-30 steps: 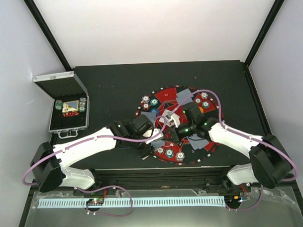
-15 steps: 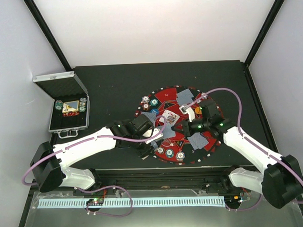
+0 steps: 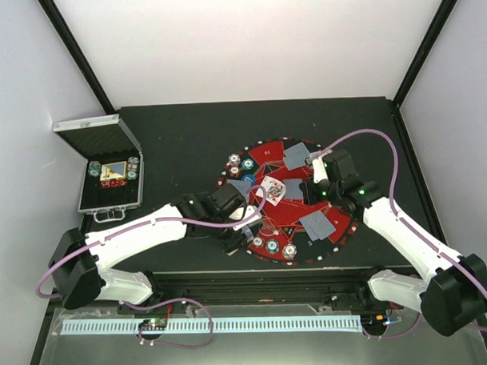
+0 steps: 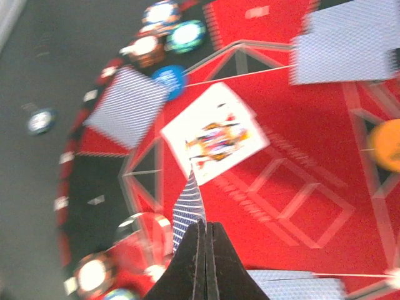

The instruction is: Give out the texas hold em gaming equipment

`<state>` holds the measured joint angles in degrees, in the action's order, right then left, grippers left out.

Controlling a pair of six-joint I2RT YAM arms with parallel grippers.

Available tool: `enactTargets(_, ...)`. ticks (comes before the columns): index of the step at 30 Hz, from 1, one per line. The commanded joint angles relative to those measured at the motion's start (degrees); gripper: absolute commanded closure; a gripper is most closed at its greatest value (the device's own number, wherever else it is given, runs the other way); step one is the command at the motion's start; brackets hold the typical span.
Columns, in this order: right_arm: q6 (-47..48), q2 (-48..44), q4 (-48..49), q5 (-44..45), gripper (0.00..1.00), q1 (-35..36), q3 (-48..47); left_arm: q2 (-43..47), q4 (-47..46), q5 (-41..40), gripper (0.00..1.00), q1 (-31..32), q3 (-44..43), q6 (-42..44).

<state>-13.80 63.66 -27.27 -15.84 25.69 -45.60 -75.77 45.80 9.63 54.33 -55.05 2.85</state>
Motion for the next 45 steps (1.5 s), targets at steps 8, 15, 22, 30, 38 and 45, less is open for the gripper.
enactTargets(8,6.25,14.75,-5.92,47.13,0.99,5.42,-12.21,1.36,0.26,-0.8,0.5,-0.61,-1.03,-0.04)
enactTargets(15,9.91,26.01,-3.63,52.54,0.99,11.23,-15.18,1.72,0.25,-0.73,0.5,-0.89,-0.92,-0.13)
enactTargets(22,10.72,33.74,-2.98,47.28,0.99,14.97,-17.88,1.94,0.26,-0.8,0.5,-0.97,-0.86,-0.27)
enactTargets(30,9.45,37.24,-2.91,37.3,0.99,16.84,-18.41,2.12,0.08,-0.8,0.5,-0.99,-0.76,-0.3)
enactTargets(38,7.71,39.06,-0.78,31.67,0.99,16.86,-17.75,2.11,-0.01,-0.75,0.5,-1.06,-0.68,-0.28)
enactTargets(45,7.0,39.38,0.75,28.31,0.99,16.94,-17.15,1.6,-0.18,-0.75,0.5,-1.01,-0.59,-0.17)
